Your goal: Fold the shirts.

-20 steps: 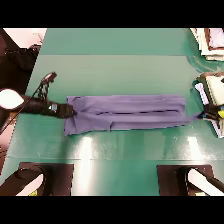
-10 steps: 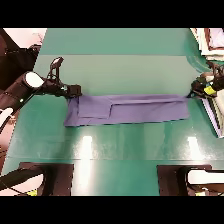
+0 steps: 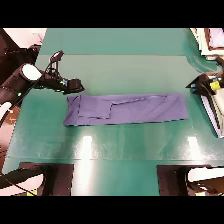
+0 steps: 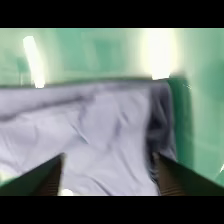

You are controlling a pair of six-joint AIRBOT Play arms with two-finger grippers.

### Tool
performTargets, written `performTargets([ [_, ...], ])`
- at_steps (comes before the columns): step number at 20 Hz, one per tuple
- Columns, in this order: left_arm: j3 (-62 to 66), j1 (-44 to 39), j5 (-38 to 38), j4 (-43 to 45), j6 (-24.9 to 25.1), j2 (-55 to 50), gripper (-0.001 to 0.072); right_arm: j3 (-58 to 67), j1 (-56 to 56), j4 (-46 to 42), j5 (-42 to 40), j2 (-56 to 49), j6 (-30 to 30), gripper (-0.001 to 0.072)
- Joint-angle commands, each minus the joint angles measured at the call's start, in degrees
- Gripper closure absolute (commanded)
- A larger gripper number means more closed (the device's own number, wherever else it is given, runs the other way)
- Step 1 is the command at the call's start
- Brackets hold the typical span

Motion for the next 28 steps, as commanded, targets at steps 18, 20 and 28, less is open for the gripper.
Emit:
performTargets([
  [18,1.0,-2.3,-2.1,-1.7,1.4,-0.3,0.0679,-11.0,1.7,2.6,1.9,-7.3,-13.2,0.0649],
  [20,1.1,-5.6,0.2,-2.2,1.4,-1.7,0.0679,-10.9,0.9,3.1,3.3,-6.0,-13.2,0.0694],
  [28,16.8,-20.0,2.2,-6.0,1.8,-22.2,0.0679,-0.7,7.1,3.1,7.2,8.8,-1.0,0.0695],
])
